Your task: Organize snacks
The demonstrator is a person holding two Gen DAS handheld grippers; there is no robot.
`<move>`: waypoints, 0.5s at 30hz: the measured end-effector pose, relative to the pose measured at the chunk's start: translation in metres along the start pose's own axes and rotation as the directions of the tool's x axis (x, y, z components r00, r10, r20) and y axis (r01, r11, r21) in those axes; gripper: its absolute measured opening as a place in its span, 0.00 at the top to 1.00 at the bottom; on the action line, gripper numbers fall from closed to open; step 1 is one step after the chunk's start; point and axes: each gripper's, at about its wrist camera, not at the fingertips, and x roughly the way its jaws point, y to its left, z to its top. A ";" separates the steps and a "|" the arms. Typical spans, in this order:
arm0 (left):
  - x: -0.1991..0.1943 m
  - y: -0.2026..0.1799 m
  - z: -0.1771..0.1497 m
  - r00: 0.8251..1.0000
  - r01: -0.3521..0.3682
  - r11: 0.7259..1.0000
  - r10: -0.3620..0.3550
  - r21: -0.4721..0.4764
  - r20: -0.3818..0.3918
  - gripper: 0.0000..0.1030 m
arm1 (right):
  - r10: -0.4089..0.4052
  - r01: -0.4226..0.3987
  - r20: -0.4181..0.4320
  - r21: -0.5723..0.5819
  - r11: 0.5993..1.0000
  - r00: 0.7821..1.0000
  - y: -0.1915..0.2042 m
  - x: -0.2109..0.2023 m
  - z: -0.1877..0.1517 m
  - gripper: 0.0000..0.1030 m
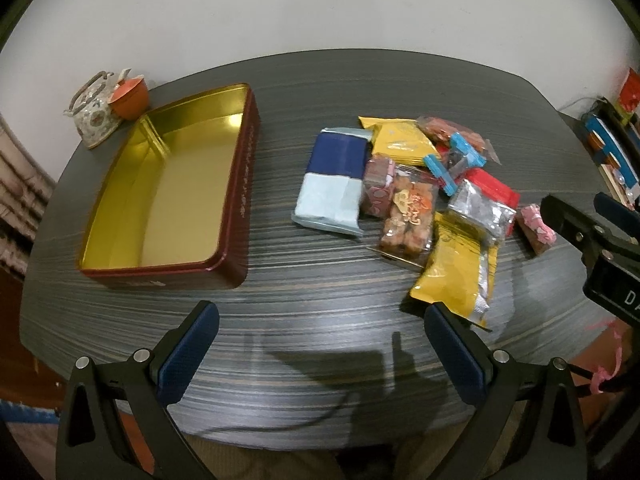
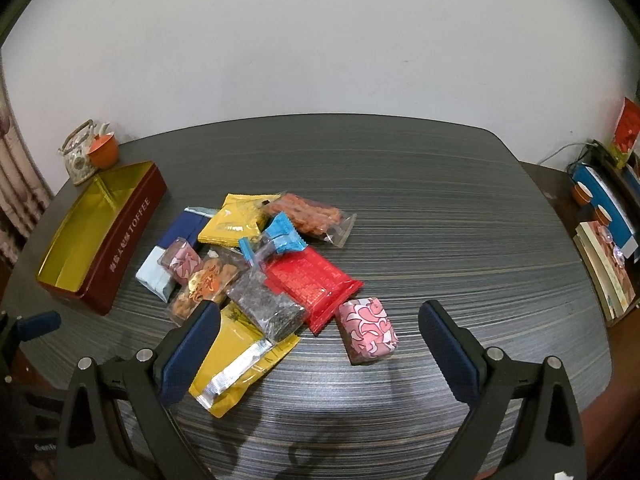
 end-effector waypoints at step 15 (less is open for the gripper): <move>0.008 0.021 0.006 1.000 -0.006 1.000 0.006 -0.020 -0.004 0.06 | -0.023 0.013 -0.089 -0.103 0.995 0.996 -0.020 0.022 -0.005 0.25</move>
